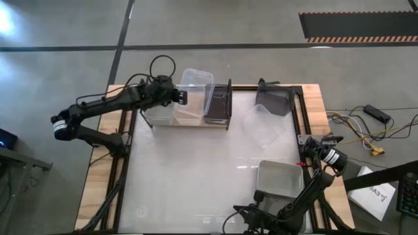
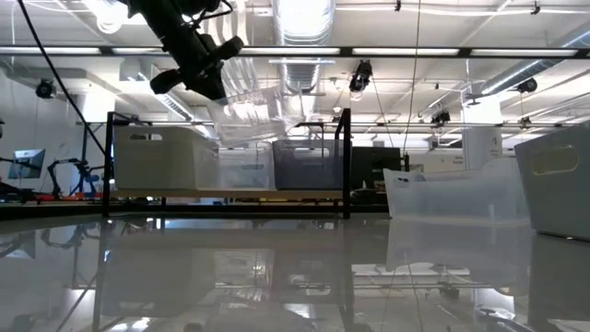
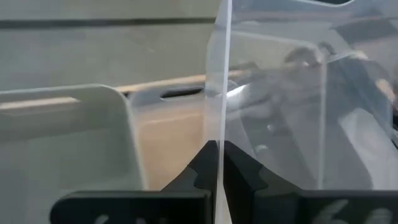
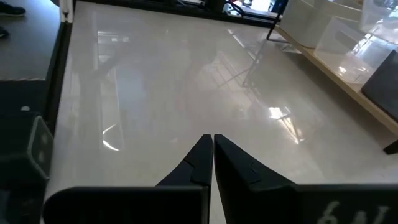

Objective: Stack baskets on shelf by color
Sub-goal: Stack the left transparent bin on top of the transparent bin on the shelf

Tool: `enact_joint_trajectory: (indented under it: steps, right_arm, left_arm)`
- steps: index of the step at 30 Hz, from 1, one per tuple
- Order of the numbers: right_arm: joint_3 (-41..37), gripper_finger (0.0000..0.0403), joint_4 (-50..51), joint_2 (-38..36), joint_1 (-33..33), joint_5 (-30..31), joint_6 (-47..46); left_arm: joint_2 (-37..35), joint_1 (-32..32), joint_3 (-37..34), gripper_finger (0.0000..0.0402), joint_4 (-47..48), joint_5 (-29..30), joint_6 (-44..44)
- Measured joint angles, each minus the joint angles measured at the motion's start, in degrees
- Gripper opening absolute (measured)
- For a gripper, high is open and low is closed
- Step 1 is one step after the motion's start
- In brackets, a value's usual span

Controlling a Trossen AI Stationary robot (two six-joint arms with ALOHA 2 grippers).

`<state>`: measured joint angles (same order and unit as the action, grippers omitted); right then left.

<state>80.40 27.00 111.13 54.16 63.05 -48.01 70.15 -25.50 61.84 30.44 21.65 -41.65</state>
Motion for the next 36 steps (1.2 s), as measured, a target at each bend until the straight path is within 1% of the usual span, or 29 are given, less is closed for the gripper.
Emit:
enact_joint_trajectory:
  steps: [4, 7, 10, 14, 18, 23, 27, 33, 36]
  right_arm:
    - [0.00, 0.0009, -0.40, 0.00, 0.25, 0.02, 0.04]
    - [0.00, 0.0009, -0.49, 0.00, 0.32, 0.03, 0.13]
    - [0.00, 0.0009, -0.57, 0.00, 0.32, 0.04, 0.70]
    - [0.00, 0.0009, -0.57, 0.00, 0.32, 0.07, 0.70]
    - [0.00, 0.0009, -0.59, 0.00, 0.32, 0.07, 0.70]
    - [0.00, 0.0009, -0.61, -0.02, 0.32, 0.09, 0.70]
    - [0.00, 0.0009, -0.68, -0.02, 0.34, 0.09, 0.70]
    - [0.00, 0.0009, -0.74, -0.02, 0.34, 0.08, 0.70]
    - [-0.02, 0.0009, -0.75, -0.02, 0.34, 0.07, 0.70]
  left_arm:
    - [-1.01, -0.02, 0.24, 0.0000, 2.73, 2.79, -1.51]
    - [-1.62, -0.02, 0.24, 0.0000, 6.60, 4.65, -2.50]
    - [-1.64, 0.00, 0.23, 0.0000, 9.67, 5.32, -3.88]
    - [-1.31, 0.03, 0.16, 0.0000, 9.93, 5.00, -5.02]
    - [-0.99, 0.02, 0.16, 0.0000, 10.01, 2.83, -5.83]
    - [-0.96, 0.02, 0.16, 0.0005, 9.97, 2.78, -6.01]
    - [-0.96, 0.00, 0.16, 0.0038, 9.81, 2.69, -6.03]
    - [-1.06, 0.00, 0.54, 0.0117, 10.05, 2.67, -5.84]
    - [-1.75, -0.02, 2.51, 0.0146, 10.02, 1.99, -1.12]
